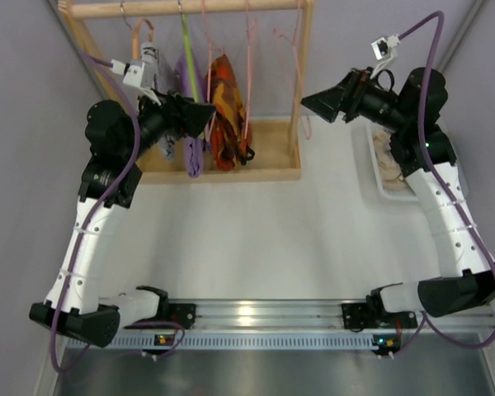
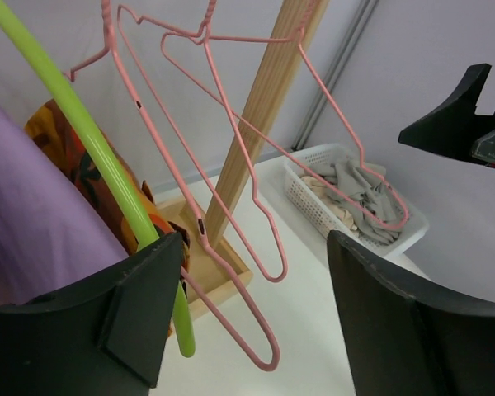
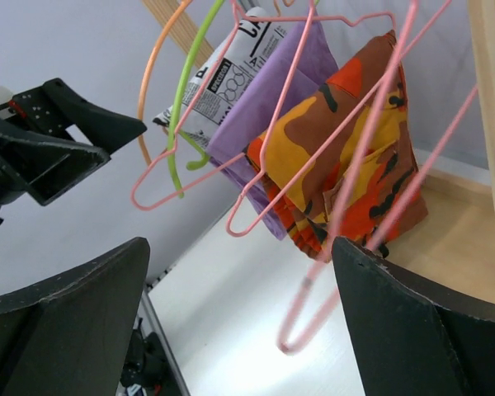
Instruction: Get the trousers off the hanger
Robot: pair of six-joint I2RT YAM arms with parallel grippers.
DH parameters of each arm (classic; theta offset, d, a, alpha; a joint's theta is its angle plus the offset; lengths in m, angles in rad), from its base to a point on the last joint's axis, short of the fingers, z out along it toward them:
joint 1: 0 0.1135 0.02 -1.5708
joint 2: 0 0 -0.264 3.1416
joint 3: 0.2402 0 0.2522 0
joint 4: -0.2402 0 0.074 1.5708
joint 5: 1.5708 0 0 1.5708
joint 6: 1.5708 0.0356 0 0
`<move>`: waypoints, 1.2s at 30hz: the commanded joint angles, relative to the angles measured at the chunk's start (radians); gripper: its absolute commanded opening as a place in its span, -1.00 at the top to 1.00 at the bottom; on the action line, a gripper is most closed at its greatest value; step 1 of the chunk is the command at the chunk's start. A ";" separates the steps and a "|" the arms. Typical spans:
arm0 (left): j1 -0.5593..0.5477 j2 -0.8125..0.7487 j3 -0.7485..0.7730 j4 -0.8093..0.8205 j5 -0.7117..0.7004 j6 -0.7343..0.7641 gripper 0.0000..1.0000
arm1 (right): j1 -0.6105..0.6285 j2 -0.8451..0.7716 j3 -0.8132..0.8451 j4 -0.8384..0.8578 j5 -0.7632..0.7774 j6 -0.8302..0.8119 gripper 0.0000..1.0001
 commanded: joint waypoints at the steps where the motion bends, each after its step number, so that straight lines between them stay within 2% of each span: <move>1: 0.003 0.035 0.065 0.027 0.009 -0.024 -0.47 | 0.018 -0.005 0.010 0.051 -0.011 0.013 -0.86; 3: 0.003 0.108 0.127 0.029 0.046 -0.052 -0.34 | 0.032 0.009 0.022 0.066 -0.013 0.034 -0.86; 4: 0.003 0.131 0.156 0.027 0.061 -0.081 -0.21 | 0.033 0.013 0.022 0.071 -0.014 0.039 -0.86; 7: 0.003 0.187 0.223 0.029 0.062 -0.131 -0.10 | 0.033 0.007 0.005 0.066 -0.010 0.040 -0.86; 12: 0.003 0.217 0.257 0.027 0.022 -0.127 -0.08 | 0.033 -0.028 -0.049 0.074 0.000 0.020 -0.88; 18: 0.003 0.251 0.266 0.025 -0.089 -0.113 -0.03 | 0.035 -0.034 -0.064 0.076 -0.002 0.022 -0.89; 26: 0.002 0.295 0.280 0.015 -0.152 -0.095 -0.11 | 0.035 -0.046 -0.088 0.068 0.001 0.005 -0.90; 36: -0.039 0.349 0.283 -0.001 -0.176 -0.037 -0.10 | 0.029 -0.054 -0.104 0.056 0.009 -0.013 -0.90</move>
